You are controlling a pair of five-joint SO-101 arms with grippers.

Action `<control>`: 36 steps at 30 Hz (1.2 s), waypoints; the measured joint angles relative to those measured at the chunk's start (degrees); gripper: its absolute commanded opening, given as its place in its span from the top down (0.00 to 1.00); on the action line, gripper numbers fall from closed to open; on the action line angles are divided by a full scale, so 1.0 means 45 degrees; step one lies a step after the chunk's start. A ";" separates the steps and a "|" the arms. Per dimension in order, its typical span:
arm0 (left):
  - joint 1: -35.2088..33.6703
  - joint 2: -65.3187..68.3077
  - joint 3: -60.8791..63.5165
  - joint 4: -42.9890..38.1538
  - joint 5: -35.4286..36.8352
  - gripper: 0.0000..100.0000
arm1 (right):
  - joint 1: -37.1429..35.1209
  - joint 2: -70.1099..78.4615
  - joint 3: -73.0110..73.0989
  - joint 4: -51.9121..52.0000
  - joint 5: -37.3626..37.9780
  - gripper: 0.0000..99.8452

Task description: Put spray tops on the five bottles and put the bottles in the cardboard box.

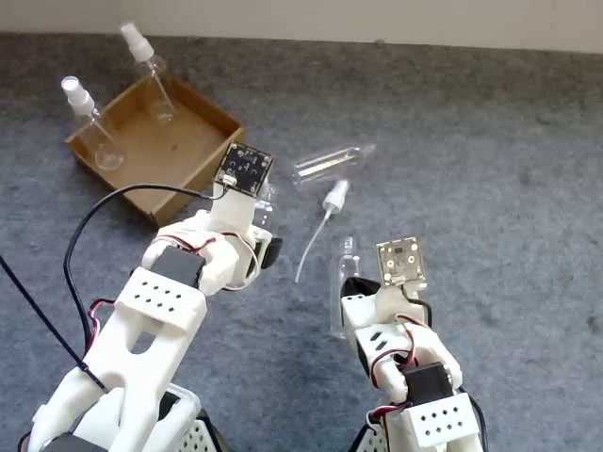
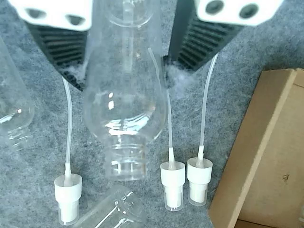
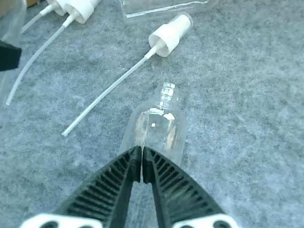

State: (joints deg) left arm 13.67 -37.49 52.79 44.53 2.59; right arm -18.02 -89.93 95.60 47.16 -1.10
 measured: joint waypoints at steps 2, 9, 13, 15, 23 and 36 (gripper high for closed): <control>0.0000 0.0000 0.0000 0.0000 0.0000 0.88 | 0.0000 0.0000 0.0000 0.0000 0.0000 0.99; 0.0000 -0.0117 0.0000 0.0000 0.0000 0.88 | 0.0000 0.0000 0.0000 0.0000 0.0000 0.99; 0.0000 -0.1641 0.0000 0.0000 0.0000 0.88 | 0.0000 0.0000 0.0000 0.0000 0.0000 0.99; 0.0000 -0.2813 0.0078 0.0000 0.0000 0.88 | 0.0000 0.0000 0.0000 0.0000 0.0000 0.99; 0.0000 -0.7893 0.2755 0.0000 0.0000 0.88 | 0.0000 0.0000 0.0000 0.0000 0.0000 0.99; -0.0078 -1.2464 0.4317 0.0000 0.0000 0.88 | 0.0000 0.0000 0.0000 0.0000 0.0000 0.99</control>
State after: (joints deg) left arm 13.32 -93.58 72.22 44.53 2.59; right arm -18.02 -89.93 95.60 47.16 -1.10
